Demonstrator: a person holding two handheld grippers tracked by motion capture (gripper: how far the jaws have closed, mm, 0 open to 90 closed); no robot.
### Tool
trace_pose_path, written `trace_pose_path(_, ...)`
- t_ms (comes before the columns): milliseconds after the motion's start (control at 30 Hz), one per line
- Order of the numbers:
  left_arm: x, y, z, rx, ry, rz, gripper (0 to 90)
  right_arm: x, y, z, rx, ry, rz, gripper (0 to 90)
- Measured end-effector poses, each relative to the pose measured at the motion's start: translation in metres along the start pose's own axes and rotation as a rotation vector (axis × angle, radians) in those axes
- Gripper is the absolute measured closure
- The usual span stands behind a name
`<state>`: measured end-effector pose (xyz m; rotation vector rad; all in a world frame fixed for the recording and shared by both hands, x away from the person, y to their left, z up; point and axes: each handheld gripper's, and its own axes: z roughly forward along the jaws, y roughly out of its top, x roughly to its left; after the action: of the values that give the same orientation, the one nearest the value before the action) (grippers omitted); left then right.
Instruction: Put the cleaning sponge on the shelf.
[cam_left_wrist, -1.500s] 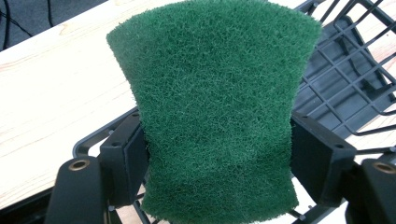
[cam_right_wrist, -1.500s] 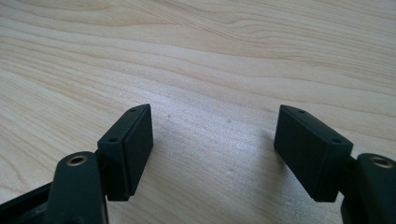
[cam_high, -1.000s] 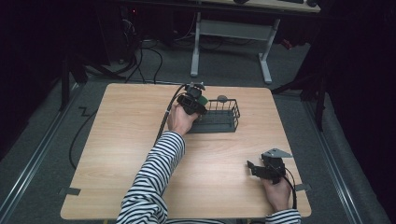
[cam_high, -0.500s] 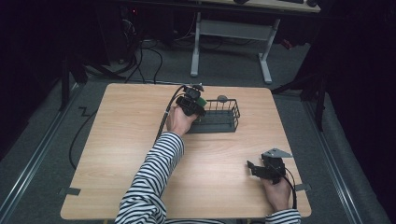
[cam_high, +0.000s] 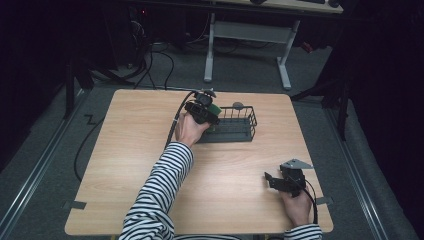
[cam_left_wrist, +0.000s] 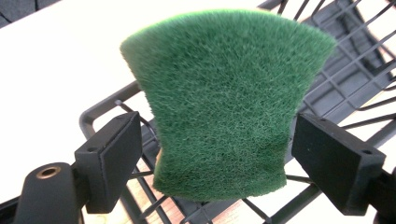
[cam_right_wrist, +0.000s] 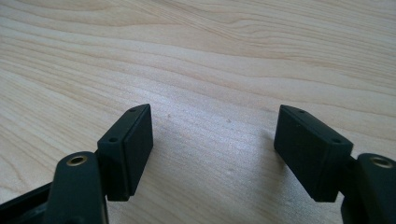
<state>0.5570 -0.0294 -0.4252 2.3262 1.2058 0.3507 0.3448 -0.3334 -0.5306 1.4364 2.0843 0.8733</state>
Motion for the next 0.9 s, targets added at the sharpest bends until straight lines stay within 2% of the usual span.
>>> trace_pose_path(367,0.014,-0.008,-0.021,-0.049,-0.066,-0.033,15.5,0.0,0.0,0.0,0.0,0.0,0.001,28.1)
trace_pose_path(567,0.023,-0.017,-0.037,-0.077,-0.071,-0.036,15.5,0.0,0.0,0.0,0.0,0.0,0.0,28.1)
trace_pose_path(900,0.031,-0.028,-0.06,-0.124,-0.085,-0.03,15.9,0.0,0.0,0.0,0.0,-0.001,0.001,28.1)
